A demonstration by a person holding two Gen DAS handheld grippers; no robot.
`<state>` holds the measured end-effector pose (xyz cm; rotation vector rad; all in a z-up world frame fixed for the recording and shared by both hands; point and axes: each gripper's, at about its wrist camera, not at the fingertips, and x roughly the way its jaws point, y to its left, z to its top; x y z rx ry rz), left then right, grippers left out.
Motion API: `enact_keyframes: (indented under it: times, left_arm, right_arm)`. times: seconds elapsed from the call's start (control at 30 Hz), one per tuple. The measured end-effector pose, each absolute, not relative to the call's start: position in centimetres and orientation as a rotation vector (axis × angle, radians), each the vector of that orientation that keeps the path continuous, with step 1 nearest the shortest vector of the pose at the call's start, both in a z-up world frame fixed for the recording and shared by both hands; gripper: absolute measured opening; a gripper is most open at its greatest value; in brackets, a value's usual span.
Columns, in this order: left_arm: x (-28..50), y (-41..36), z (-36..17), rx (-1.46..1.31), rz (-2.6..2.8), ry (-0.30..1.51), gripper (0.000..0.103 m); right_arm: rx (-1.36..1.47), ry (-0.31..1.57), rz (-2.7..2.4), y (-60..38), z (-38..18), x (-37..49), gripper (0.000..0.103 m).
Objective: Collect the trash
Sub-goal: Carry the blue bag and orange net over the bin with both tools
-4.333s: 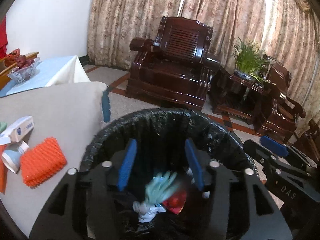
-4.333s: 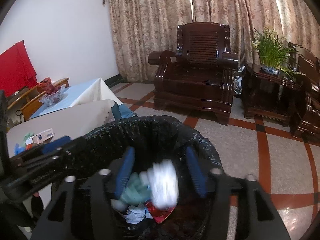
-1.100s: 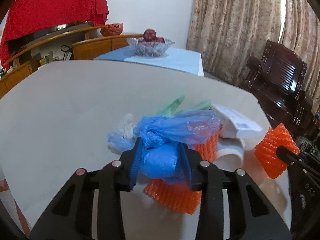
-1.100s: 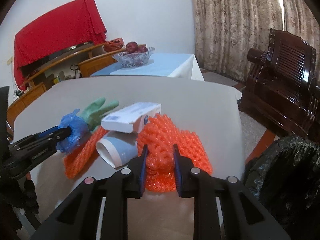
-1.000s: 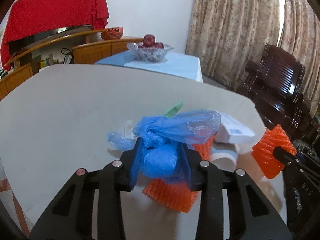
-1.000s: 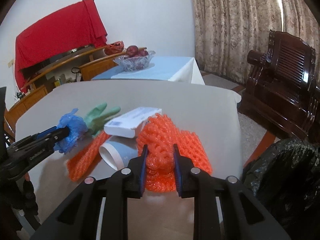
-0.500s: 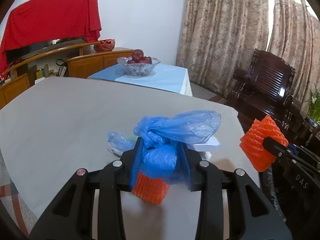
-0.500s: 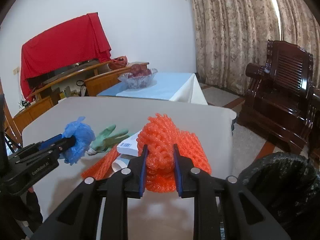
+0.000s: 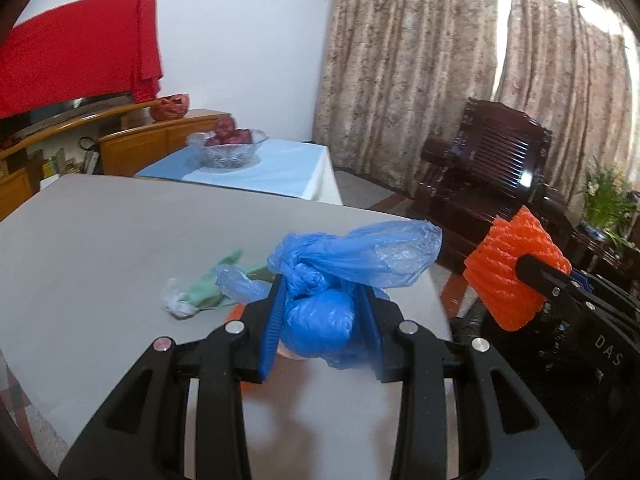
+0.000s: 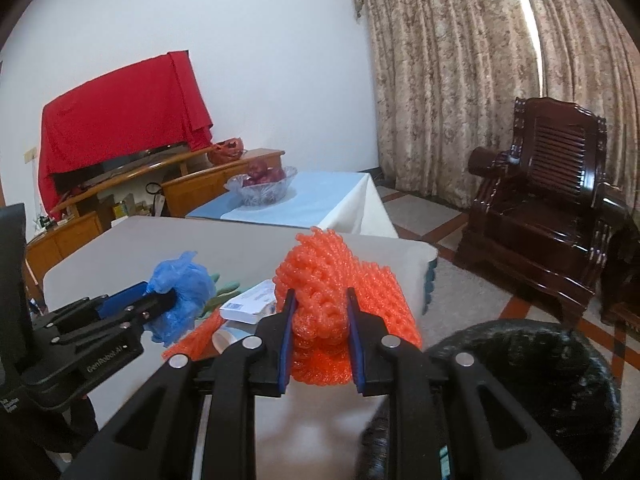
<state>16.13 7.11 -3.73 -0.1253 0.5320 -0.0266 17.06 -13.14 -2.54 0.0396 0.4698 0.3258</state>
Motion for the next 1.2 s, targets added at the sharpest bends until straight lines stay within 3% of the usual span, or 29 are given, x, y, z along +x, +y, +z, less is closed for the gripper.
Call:
enact_keyframes:
  times: [0.77, 1.2]
  left_arm:
    - [17.7, -9.7, -6.7, -0.063, -0.401, 0.578, 0.034]
    - [19.0, -15.3, -9.2, -0.020, -0.481, 0.604, 0.034]
  right_arm:
    - [0.081, 0.492, -0.002, -28.0, -3.5, 14.0, 0.023]
    - [0.099, 0.541, -0.092, -32.4, -6.1, 13.9, 0.024]
